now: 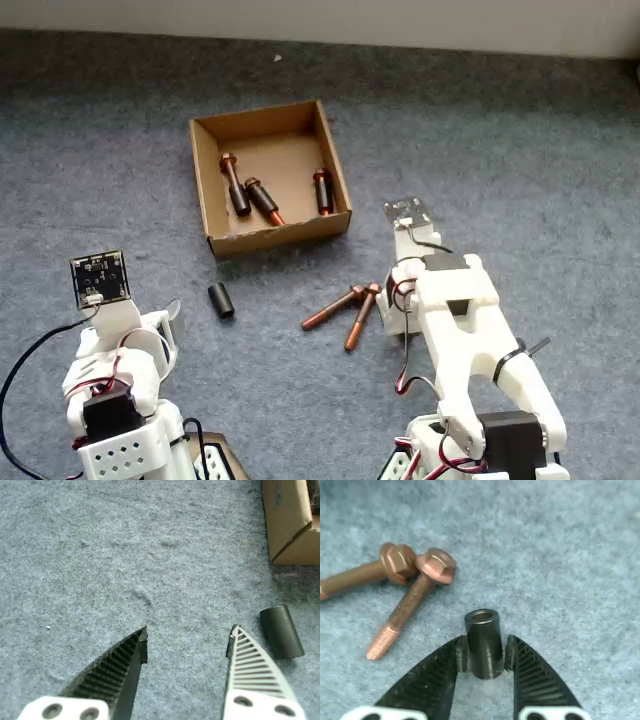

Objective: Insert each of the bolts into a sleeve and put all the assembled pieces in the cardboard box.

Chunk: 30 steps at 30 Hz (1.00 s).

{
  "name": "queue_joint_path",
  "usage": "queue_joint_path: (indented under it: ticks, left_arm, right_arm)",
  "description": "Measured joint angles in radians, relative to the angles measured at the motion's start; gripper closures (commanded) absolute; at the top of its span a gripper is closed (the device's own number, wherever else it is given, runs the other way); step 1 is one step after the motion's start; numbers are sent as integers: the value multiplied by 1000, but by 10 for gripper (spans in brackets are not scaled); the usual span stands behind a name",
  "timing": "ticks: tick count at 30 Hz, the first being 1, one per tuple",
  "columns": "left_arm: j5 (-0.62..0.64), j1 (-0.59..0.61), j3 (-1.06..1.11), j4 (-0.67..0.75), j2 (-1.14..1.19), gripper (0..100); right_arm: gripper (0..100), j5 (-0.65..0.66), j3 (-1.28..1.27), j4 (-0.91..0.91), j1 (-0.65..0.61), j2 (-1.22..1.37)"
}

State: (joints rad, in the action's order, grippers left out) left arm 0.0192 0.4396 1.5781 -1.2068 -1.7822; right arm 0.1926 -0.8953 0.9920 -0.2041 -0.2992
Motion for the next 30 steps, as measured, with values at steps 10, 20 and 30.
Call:
queue_joint_path:
  ticks: [10,20,30]
  left_arm:
    - [0,0,0,0,0,726]
    - [0,0,0,0,0,726]
    - [-97,-20,0,0,0,727]
  right_arm:
    - [891,0,21,0,0,107]
    - [994,0,29,-3,8,89]
    - [994,-172,-15,0,-2,-338]
